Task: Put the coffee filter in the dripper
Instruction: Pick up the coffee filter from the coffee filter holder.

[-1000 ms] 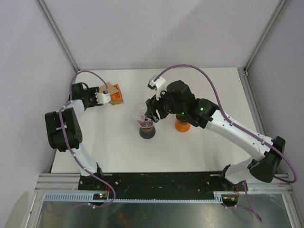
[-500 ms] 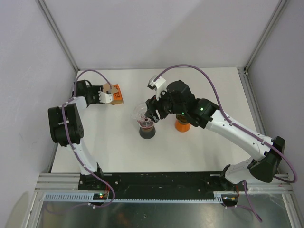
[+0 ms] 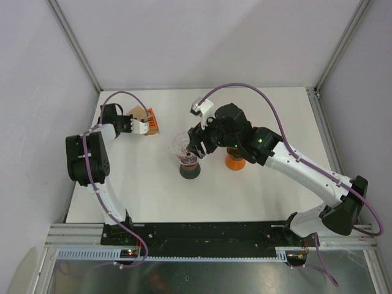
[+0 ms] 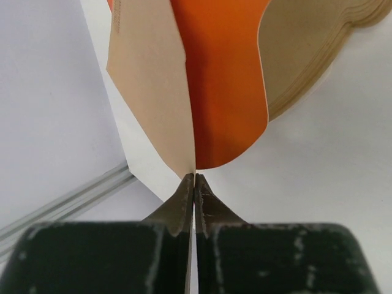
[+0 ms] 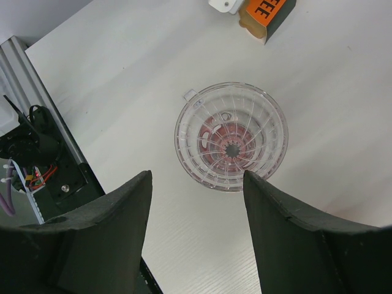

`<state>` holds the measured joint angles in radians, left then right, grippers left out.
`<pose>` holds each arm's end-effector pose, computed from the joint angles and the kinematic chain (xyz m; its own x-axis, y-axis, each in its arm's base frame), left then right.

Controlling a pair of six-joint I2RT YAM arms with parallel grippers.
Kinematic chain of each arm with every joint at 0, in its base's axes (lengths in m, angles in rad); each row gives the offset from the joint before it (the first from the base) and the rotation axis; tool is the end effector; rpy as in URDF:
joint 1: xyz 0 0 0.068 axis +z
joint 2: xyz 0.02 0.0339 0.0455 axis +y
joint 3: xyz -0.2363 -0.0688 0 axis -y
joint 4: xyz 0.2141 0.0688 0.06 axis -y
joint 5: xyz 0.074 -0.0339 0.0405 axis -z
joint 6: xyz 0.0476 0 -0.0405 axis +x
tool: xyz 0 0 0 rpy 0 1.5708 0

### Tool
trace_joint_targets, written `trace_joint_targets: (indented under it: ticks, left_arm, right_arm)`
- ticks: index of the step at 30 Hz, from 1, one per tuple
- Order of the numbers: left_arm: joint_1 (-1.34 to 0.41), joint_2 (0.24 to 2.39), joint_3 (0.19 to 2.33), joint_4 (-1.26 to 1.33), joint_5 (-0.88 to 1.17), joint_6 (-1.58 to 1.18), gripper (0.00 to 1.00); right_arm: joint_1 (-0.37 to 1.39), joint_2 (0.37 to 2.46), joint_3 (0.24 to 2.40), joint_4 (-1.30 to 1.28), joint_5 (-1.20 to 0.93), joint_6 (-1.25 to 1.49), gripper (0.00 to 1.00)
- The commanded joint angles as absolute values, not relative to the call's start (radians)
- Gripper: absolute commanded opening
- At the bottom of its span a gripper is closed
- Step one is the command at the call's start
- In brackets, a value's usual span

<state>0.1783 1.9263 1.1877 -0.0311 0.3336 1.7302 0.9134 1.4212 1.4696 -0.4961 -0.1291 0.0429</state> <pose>0.3830 0.0532 0.1524 0.1717 0.9789 -0.1110 0.6661 -0.0324 0.7452 0.1815 0.2452 0.3650 -0.3010 -0.3203 -0.8982 -0.8438 0.5283 0.0943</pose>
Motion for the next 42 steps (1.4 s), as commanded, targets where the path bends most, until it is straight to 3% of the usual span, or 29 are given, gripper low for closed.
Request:
trace_joint_targets:
  ticks: [1, 10, 23, 30, 36, 42]
  left_arm:
    - [0.177, 1.897, 1.177, -0.024, 0.302, 1.753, 0.00]
    - [0.192, 1.801, 1.123, -0.025, 0.314, 1.683, 0.00]
    - [0.184, 1.521, 0.946, -0.095, 0.360, 1.148, 0.00]
    - [0.184, 1.292, 0.962, -0.307, 0.530, 0.886, 0.00]
    - [0.183, 1.169, 1.103, -0.599, 0.693, 0.739, 0.00]
    - [0.179, 1.065, 1.295, -0.925, 0.892, 0.708, 0.00]
  right_arm:
    - [0.914, 1.421, 1.468, -0.471, -0.138, 0.032, 0.66]
    - [0.912, 1.414, 1.468, -0.474, -0.131, 0.033, 0.66]
    - [0.915, 1.399, 1.466, -0.449, -0.139, 0.050, 0.66]
    - [0.927, 1.360, 1.466, -0.444, -0.134, 0.057, 0.66]
    - [0.949, 1.319, 1.465, -0.428, -0.156, 0.051, 0.68]
    - [0.982, 1.273, 1.457, -0.388, -0.190, 0.033, 0.77]
